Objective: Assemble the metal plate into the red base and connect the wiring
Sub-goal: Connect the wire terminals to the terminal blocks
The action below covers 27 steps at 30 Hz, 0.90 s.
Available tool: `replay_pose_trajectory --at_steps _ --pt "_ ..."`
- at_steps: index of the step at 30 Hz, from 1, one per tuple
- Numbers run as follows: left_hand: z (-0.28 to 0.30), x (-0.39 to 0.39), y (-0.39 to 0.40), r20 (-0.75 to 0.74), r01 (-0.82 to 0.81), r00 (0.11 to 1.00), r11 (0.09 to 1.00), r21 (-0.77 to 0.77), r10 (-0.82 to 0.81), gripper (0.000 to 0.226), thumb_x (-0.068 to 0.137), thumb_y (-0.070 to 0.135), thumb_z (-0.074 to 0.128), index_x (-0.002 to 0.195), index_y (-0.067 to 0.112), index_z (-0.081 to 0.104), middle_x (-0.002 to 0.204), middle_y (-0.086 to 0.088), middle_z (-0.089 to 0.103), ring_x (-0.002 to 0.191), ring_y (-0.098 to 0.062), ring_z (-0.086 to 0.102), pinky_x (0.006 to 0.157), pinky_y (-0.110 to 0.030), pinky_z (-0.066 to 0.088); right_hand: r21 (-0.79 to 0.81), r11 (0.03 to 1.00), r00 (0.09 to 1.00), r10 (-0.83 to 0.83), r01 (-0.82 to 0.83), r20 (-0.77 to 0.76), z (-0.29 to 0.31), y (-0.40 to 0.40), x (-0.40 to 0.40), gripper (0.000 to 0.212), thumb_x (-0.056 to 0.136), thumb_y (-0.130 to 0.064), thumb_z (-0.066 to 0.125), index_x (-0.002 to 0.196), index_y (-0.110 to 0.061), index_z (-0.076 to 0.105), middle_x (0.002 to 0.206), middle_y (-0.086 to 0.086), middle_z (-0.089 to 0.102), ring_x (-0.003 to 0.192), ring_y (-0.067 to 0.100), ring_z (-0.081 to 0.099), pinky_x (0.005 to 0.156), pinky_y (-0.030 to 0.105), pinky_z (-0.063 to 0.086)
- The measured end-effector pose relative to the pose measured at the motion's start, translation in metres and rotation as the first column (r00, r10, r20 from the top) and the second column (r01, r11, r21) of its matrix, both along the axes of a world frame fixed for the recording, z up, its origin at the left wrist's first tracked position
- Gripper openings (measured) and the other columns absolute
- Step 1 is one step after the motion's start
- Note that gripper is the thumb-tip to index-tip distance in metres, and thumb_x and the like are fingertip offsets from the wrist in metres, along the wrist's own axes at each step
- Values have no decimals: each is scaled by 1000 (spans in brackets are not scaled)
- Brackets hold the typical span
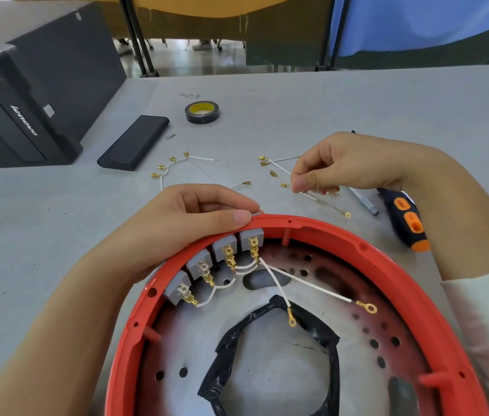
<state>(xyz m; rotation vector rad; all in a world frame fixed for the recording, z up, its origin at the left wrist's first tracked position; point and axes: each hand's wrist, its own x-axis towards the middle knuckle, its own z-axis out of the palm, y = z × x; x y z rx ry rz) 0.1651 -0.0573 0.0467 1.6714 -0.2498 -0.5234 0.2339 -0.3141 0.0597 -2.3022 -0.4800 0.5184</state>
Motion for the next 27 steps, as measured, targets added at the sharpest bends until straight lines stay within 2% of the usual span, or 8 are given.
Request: replay_pose_trajectory --at_steps 6,9,12,16,21,23,24,27 --pt "0 -1 0 -14 -6 1000 1000 -3 6 23 69 27 72 91 22 78 92 -8 77 75 -20 74 66 -26 60 -248 968 999 -29 37 34 -17 18 1 19 73 -42 76 77 -23 76 72 -4 68 67 9 54 69 30 46" --pt "0 0 0 -12 -3 1000 1000 -11 3 23 70 27 72 91 22 78 92 -8 77 76 -19 74 67 -25 59 -221 964 985 -121 146 123 -15 15 4 16 72 -38 78 78 -25 73 55 -16 60 53 -1 51 57 22 42" --pt "0 1 0 -10 6 1000 1000 0 -6 18 74 25 79 91 23 78 93 -8 77 78 -20 74 67 -25 59 -243 939 955 -191 245 227 -17 11 8 15 76 -32 78 84 -22 70 63 -12 58 58 5 53 58 25 44" --pt "-1 2 1 -16 7 1000 1000 5 -7 20 73 27 72 92 24 78 92 -8 77 77 -19 74 64 -24 58 -311 921 965 -180 233 189 -22 14 7 6 80 -27 74 80 -21 71 70 -4 66 67 12 60 70 30 50" --pt "-2 1 2 -33 8 999 1000 -8 -9 21 73 27 73 94 23 77 91 -9 77 73 -22 74 60 -28 58 -249 948 972 -160 200 170 -22 17 7 9 79 -28 73 71 -24 70 61 -9 63 53 5 52 53 19 43" --pt "-2 1 2 -39 10 999 1000 -16 -11 21 73 27 73 94 22 77 91 -10 77 73 -23 74 60 -29 59 -173 939 923 -238 299 303 -28 16 12 6 81 -31 71 78 -27 67 77 -10 62 61 4 52 56 14 41" --pt "-2 1 2 -34 10 999 1000 -17 -11 21 73 27 73 93 23 77 92 -9 77 74 -22 74 61 -28 58 -165 921 883 -270 353 384 -32 16 15 9 83 -32 69 89 -26 66 91 -6 61 72 6 54 65 16 43" --pt "-2 1 2 -28 11 1000 1000 -17 -11 21 72 27 74 92 23 78 92 -8 77 75 -19 74 63 -24 57 -294 860 837 -237 418 494 -46 17 20 40 91 -35 58 129 -24 52 129 0 44 115 19 46 91 36 43"
